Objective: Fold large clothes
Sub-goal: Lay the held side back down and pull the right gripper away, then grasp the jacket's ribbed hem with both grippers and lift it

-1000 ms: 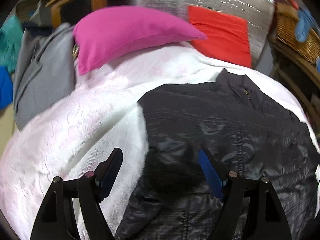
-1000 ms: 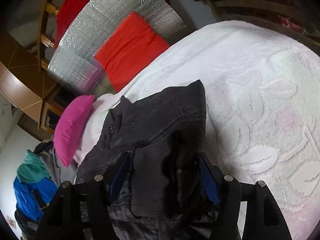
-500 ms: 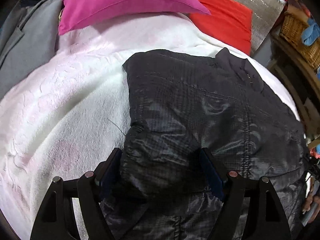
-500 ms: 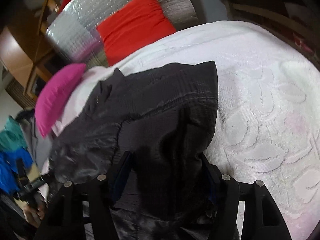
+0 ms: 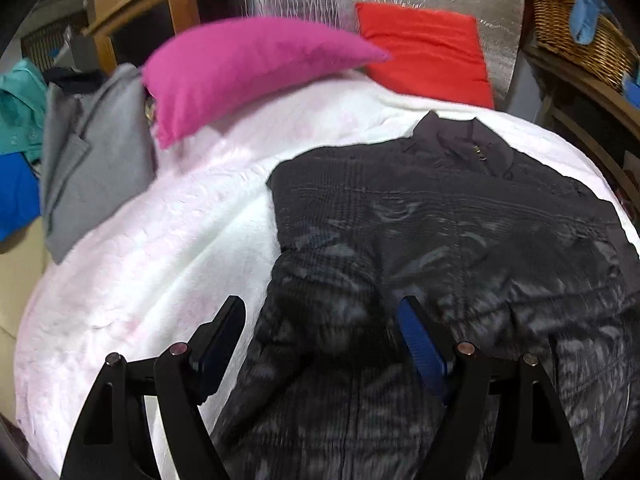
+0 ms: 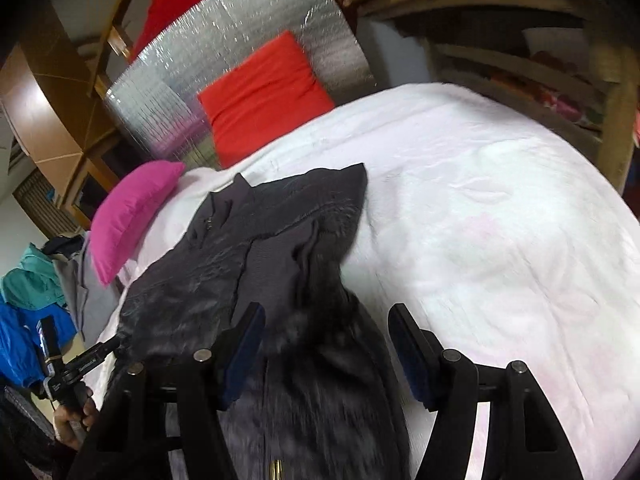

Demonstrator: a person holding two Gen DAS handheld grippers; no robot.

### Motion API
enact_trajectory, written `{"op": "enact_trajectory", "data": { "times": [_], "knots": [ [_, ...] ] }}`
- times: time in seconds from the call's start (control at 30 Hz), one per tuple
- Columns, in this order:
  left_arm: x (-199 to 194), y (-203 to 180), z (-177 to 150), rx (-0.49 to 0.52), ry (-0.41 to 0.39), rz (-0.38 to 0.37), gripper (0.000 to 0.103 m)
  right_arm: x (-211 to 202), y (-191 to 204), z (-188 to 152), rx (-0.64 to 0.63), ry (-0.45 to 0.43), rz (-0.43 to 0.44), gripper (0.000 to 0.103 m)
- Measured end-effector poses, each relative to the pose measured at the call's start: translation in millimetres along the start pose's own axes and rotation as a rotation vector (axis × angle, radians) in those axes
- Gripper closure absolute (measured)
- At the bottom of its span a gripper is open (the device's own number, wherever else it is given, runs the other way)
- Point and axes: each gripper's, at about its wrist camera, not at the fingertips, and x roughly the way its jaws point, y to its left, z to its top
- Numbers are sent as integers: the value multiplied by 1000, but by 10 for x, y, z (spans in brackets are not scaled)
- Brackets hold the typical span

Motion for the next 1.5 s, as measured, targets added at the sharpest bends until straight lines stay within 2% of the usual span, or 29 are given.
{"op": "enact_trajectory", "data": {
  "times": [0.17, 0.37, 0.57, 0.7, 0.93, 1.3, 1.5],
  "knots": [
    [-295, 1, -304, 3, -22, -4, 24, -430, -232, -382, 60, 8, 10, 34],
    [-515, -1, -596, -6, -4, -27, 24, -828, -519, -682, 143, -3, 51, 34],
    [-875, 91, -1021, -45, 28, -69, 24, -1017, -699, -892, 218, 18, 124, 34],
    [-1057, 137, -1269, -23, 51, -60, 24, -1032, -708, -950, 236, 27, 158, 33],
    [-1240, 365, -1592, -35, 107, -53, 24, -916, -561, -1077, 218, 105, 180, 33],
    [-1525, 824, -1686, -97, 106, -11, 24, -620, -307, -1504, 168, 271, 128, 33],
    [-1596, 1004, -1756, -125, 147, -22, 24, -531, -232, -1747, 146, 351, 103, 33]
  ]
}}
